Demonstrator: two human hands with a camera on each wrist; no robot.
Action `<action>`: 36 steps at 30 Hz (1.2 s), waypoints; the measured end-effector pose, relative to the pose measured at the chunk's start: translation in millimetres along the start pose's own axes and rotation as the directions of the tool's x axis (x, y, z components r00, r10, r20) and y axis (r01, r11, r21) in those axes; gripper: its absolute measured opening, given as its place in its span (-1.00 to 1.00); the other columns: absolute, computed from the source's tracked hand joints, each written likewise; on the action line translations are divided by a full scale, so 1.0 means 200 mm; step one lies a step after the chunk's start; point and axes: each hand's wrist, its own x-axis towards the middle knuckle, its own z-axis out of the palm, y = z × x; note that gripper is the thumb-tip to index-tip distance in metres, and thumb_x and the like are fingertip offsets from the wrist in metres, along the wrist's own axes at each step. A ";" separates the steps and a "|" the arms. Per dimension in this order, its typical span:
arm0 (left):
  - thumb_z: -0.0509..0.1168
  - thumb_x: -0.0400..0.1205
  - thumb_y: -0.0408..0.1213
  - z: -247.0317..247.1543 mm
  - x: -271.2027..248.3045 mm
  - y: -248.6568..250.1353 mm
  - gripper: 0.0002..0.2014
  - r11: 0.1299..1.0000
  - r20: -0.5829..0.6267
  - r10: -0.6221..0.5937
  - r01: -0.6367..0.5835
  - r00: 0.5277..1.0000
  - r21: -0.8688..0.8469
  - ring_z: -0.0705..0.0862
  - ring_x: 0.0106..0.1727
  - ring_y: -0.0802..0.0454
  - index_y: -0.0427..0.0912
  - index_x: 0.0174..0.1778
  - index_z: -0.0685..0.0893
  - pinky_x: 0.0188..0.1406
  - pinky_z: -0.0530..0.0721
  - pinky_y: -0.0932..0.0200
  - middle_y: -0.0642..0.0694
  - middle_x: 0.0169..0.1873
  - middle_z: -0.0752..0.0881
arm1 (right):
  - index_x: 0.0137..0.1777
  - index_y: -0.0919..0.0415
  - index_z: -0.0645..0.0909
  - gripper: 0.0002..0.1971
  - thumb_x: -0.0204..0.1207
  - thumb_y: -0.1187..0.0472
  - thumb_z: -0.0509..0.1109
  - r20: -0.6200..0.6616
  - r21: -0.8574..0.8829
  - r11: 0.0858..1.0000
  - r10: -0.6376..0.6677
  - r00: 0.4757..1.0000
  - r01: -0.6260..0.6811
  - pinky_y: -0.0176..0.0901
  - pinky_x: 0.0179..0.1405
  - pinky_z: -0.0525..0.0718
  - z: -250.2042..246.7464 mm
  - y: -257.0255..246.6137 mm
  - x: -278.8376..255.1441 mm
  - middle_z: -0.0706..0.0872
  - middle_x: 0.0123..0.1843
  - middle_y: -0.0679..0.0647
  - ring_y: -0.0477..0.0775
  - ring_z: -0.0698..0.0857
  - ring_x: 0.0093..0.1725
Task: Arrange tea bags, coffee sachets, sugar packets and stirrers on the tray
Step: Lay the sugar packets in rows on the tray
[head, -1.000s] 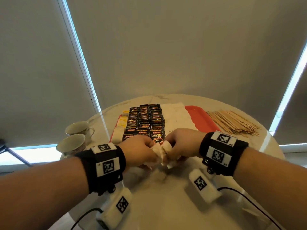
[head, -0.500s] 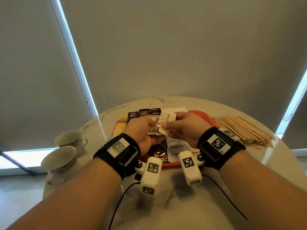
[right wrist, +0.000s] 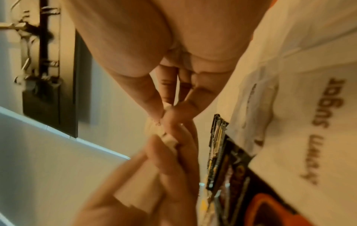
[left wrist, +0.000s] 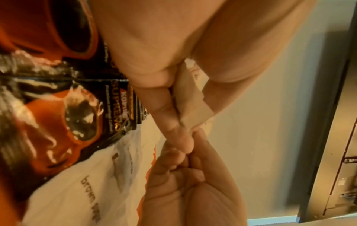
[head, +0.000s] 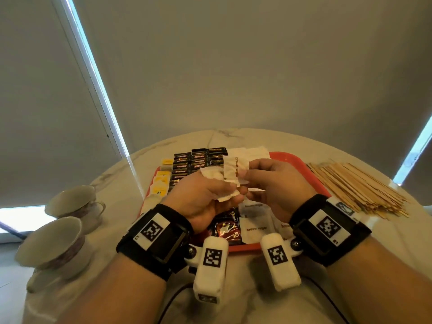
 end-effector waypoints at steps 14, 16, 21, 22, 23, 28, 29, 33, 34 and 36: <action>0.51 0.65 -0.39 -0.02 0.00 -0.02 -0.87 0.988 -0.144 0.107 -0.089 0.984 0.124 0.81 -0.09 -0.07 -0.25 0.09 0.79 -0.48 0.68 0.23 -0.22 -0.06 0.90 | 0.03 0.39 0.77 -0.86 0.52 0.33 0.55 -0.015 -0.050 0.997 -0.055 0.998 0.054 -0.22 -0.33 0.76 0.00 0.04 -0.03 0.77 -0.29 0.06 -0.08 0.69 -0.37; 0.52 0.63 -0.42 -0.03 0.00 -0.02 -0.89 0.983 -0.157 0.148 -0.129 0.976 0.128 0.83 -0.14 -0.04 -0.23 0.02 0.77 -0.47 0.71 0.23 -0.20 -0.11 0.90 | -0.01 0.40 0.76 -0.84 0.48 0.32 0.60 -0.089 -0.039 0.995 -0.100 0.991 0.097 -0.19 -0.30 0.79 0.00 0.04 -0.03 0.77 -0.28 0.08 -0.07 0.70 -0.37; 0.54 0.60 -0.42 0.00 -0.01 -0.03 -0.85 0.964 -0.180 0.253 -0.230 0.951 0.136 0.87 -0.27 0.03 -0.17 -0.04 0.71 -0.48 0.73 0.21 -0.16 -0.19 0.90 | 0.09 0.33 0.74 -0.79 0.47 0.34 0.59 -0.026 -0.084 0.996 -0.027 0.999 0.025 0.00 -0.07 0.87 -0.04 -0.02 -0.04 0.87 -0.02 0.17 0.09 0.85 -0.11; 0.54 0.61 -0.41 0.01 -0.01 -0.04 -0.86 0.965 -0.182 0.250 -0.230 0.951 0.124 0.88 -0.25 0.02 -0.18 -0.02 0.71 -0.47 0.75 0.21 -0.17 -0.16 0.90 | 0.07 0.30 0.74 -0.80 0.46 0.38 0.59 0.004 -0.084 0.996 0.001 1.000 -0.001 0.02 -0.05 0.86 -0.05 -0.04 -0.05 0.88 0.00 0.20 0.13 0.86 -0.06; 0.54 0.61 -0.41 0.01 -0.01 -0.04 -0.86 0.968 -0.173 0.242 -0.225 0.955 0.111 0.88 -0.23 0.01 -0.19 0.00 0.72 -0.45 0.76 0.20 -0.20 -0.13 0.90 | 0.04 0.28 0.74 -0.81 0.45 0.41 0.58 0.016 -0.077 0.997 0.018 1.000 -0.017 0.02 -0.04 0.86 -0.06 -0.05 -0.06 0.88 0.00 0.22 0.15 0.87 -0.05; 0.49 0.66 -0.39 0.04 -0.03 -0.04 -0.93 0.981 -0.115 0.189 -0.182 0.975 0.074 0.81 -0.33 0.07 -0.25 0.03 0.78 -0.44 0.79 0.19 -0.14 -0.24 0.86 | -0.03 0.30 0.73 -0.86 0.53 0.51 0.47 -0.125 -0.016 0.999 0.037 0.992 -0.039 -0.01 -0.09 0.84 -0.14 -0.11 -0.07 0.80 -0.17 0.18 0.08 0.78 -0.22; 0.48 0.67 -0.40 0.04 -0.03 -0.04 -0.96 0.982 -0.118 0.182 -0.175 0.976 0.072 0.80 -0.34 0.08 -0.25 0.00 0.78 -0.44 0.79 0.19 -0.13 -0.28 0.84 | -0.03 0.30 0.73 -0.86 0.54 0.52 0.45 -0.161 -0.007 0.998 0.061 0.985 -0.063 -0.04 -0.13 0.82 -0.18 -0.12 -0.07 0.78 -0.16 0.21 0.09 0.74 -0.22; 0.45 0.69 -0.40 0.02 -0.03 -0.03 -0.97 0.987 -0.132 0.154 -0.146 0.979 0.067 0.78 -0.37 0.09 -0.23 -0.06 0.78 -0.43 0.79 0.20 -0.11 -0.34 0.82 | -0.05 0.30 0.74 -0.86 0.49 0.52 0.49 -0.311 -0.091 0.967 0.199 0.929 -0.237 -0.01 -0.18 0.79 -0.32 -0.08 -0.07 0.72 -0.07 0.29 0.17 0.69 -0.17; 0.45 0.69 -0.41 0.02 -0.02 -0.03 -0.95 0.987 -0.136 0.151 -0.144 0.979 0.065 0.78 -0.38 0.09 -0.23 -0.08 0.78 -0.43 0.79 0.21 -0.11 -0.36 0.81 | -0.01 0.31 0.73 -0.85 0.49 0.51 0.49 -0.331 -0.105 0.955 0.231 0.915 -0.279 0.00 -0.13 0.78 -0.34 -0.07 -0.08 0.71 -0.05 0.28 0.18 0.69 -0.14; 0.45 0.69 -0.42 0.02 -0.02 -0.03 -0.96 0.989 -0.148 0.144 -0.136 0.978 0.062 0.79 -0.38 0.08 -0.24 -0.07 0.79 -0.45 0.78 0.20 -0.13 -0.35 0.81 | 0.04 0.34 0.70 -0.84 0.50 0.49 0.50 -0.349 -0.110 0.935 0.283 0.894 -0.338 0.05 0.02 0.77 -0.36 -0.05 -0.09 0.71 -0.01 0.26 0.22 0.69 -0.06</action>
